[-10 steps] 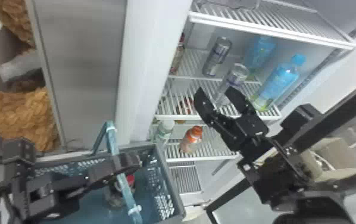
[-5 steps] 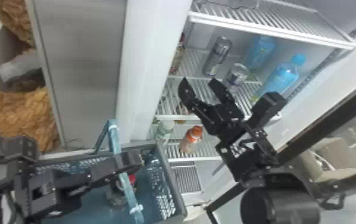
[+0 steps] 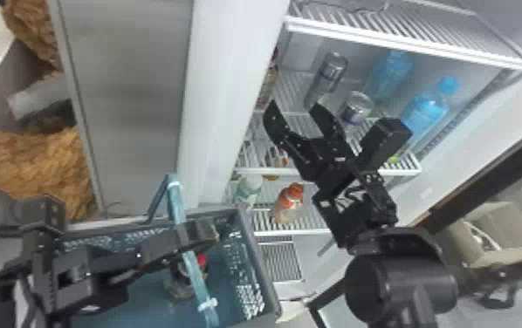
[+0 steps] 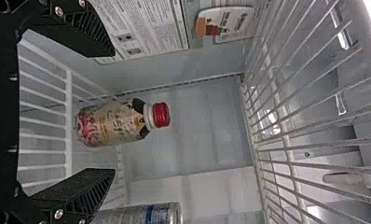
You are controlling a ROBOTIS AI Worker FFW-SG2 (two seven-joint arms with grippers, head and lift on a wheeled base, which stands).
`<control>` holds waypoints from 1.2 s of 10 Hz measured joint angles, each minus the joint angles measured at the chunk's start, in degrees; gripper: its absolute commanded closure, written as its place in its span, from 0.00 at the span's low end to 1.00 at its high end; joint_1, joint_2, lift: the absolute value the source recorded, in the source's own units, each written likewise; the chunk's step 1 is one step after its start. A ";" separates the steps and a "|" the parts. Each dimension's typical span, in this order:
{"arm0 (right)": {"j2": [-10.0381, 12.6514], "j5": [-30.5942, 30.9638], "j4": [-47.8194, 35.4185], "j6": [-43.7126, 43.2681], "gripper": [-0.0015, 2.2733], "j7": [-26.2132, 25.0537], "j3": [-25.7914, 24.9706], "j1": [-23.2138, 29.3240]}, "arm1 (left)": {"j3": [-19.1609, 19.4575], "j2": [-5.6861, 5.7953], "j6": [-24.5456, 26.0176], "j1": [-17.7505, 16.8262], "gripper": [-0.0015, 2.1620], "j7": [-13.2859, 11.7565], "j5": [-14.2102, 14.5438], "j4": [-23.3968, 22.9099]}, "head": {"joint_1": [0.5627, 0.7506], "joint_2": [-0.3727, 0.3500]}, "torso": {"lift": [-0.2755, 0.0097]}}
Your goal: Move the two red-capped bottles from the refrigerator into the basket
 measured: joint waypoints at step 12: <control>0.23 5.13 24.86 -1.81 0.05 -1.98 4.57 -21.01 | 0.18 0.17 -0.15 -0.09 0.56 0.00 0.39 0.00 | 0.70 0.14 | 0.97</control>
